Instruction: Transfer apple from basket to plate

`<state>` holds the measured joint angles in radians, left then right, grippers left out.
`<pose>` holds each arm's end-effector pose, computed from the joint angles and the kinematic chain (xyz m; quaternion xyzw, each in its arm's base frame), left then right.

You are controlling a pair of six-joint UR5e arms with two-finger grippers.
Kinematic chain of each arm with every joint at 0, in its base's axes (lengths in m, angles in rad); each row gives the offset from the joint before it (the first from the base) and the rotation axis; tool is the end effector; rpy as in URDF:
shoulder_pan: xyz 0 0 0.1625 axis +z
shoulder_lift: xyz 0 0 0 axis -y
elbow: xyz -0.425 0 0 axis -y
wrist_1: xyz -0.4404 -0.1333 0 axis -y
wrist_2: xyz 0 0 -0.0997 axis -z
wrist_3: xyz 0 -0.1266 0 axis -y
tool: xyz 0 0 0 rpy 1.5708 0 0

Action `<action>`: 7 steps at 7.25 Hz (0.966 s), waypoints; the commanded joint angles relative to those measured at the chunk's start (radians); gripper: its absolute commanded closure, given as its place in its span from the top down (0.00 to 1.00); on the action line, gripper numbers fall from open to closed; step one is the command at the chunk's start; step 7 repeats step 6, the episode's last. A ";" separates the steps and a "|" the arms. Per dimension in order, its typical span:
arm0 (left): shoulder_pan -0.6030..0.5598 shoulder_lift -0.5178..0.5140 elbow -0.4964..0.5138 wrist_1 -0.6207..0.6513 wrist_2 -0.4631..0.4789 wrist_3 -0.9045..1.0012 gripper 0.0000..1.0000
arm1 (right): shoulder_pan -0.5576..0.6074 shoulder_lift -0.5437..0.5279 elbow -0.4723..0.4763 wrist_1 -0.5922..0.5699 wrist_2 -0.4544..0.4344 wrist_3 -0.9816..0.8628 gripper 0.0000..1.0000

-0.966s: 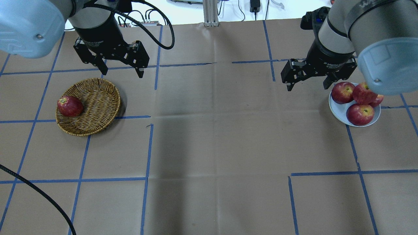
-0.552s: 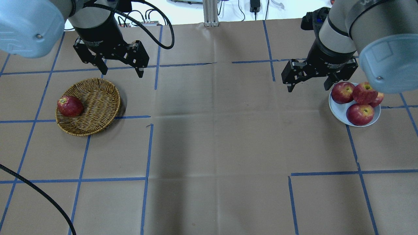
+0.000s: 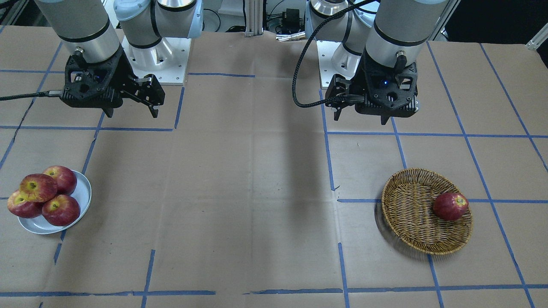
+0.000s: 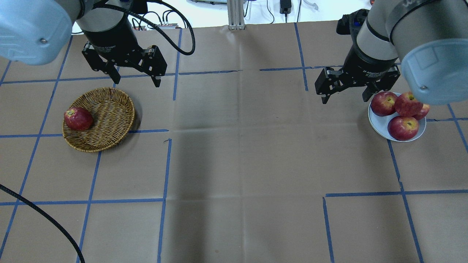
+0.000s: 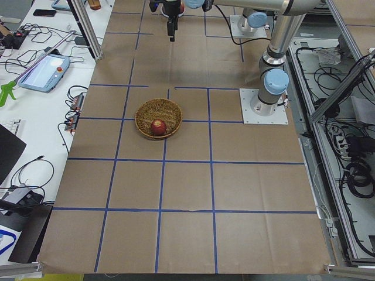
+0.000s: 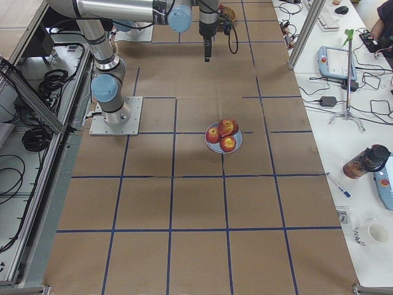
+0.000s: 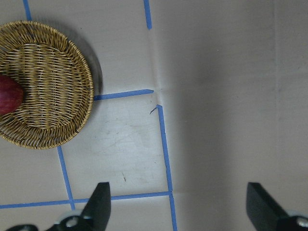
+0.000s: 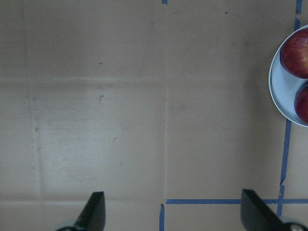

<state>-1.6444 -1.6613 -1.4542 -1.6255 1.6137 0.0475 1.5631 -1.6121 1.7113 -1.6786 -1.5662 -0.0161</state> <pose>-0.1698 -0.5637 0.4680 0.0608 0.9978 0.0140 0.0216 0.1299 -0.5225 0.4178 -0.0042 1.0000 -0.0043 0.0022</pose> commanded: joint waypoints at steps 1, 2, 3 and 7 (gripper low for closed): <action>0.000 0.000 0.000 0.001 0.000 0.000 0.99 | 0.000 0.003 0.004 -0.004 -0.002 -0.002 1.00; 0.000 0.000 0.000 0.001 0.000 0.000 0.99 | 0.000 0.003 -0.001 -0.006 -0.002 -0.002 1.00; 0.000 0.000 0.000 0.001 0.000 0.000 0.99 | 0.000 0.005 0.002 -0.009 -0.002 -0.002 1.00; 0.000 -0.001 0.000 0.001 0.000 0.000 0.99 | -0.002 0.005 0.002 -0.012 0.000 -0.004 1.00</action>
